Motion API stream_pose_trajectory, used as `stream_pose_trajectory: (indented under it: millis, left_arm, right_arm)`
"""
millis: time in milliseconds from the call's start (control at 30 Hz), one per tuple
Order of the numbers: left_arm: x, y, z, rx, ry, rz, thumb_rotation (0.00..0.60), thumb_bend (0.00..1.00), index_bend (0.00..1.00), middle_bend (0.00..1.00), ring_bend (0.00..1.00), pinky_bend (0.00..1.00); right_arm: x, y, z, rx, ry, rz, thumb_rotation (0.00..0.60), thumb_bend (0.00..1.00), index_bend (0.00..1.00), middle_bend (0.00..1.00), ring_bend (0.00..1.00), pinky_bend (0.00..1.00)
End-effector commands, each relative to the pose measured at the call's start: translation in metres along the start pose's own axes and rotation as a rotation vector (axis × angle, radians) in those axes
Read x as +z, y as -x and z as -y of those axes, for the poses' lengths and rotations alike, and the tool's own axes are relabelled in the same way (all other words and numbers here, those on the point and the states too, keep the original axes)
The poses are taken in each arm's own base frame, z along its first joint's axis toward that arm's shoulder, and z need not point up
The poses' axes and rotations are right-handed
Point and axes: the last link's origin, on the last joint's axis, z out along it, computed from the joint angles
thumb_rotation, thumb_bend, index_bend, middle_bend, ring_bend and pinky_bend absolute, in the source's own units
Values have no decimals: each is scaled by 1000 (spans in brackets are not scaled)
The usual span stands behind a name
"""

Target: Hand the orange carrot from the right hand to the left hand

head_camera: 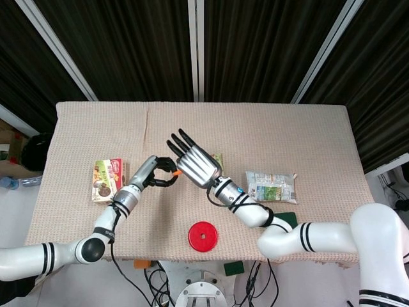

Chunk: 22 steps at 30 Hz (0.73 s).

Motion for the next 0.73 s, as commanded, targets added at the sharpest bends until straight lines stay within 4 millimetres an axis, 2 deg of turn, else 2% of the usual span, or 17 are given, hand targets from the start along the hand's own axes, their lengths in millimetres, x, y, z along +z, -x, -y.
stream_pose_trajectory:
  millis: [33, 267, 500, 733]
  left_arm:
    - [-1, -2, 0, -1, 1, -1, 600, 403, 643, 572, 382, 353]
    - [-4, -11, 5, 9, -19, 1, 600, 426, 696, 624, 391, 363]
    - [-11, -26, 15, 11, -43, -17, 600, 432, 698, 625, 391, 363]
    - [-17, -37, 21, 17, -54, -35, 600, 431, 698, 625, 391, 363]
  right_arm:
    - [-1, 0, -2, 0, 5, 0, 600, 363, 645, 56, 0, 0]
    - [-7, -3, -18, 10, 45, -12, 600, 375, 650, 61, 0, 0]
    - [-24, -4, -47, 13, 105, -20, 600, 379, 658, 64, 0, 0]
    - [-34, -5, -63, 21, 137, -27, 600, 376, 660, 64, 0, 0]
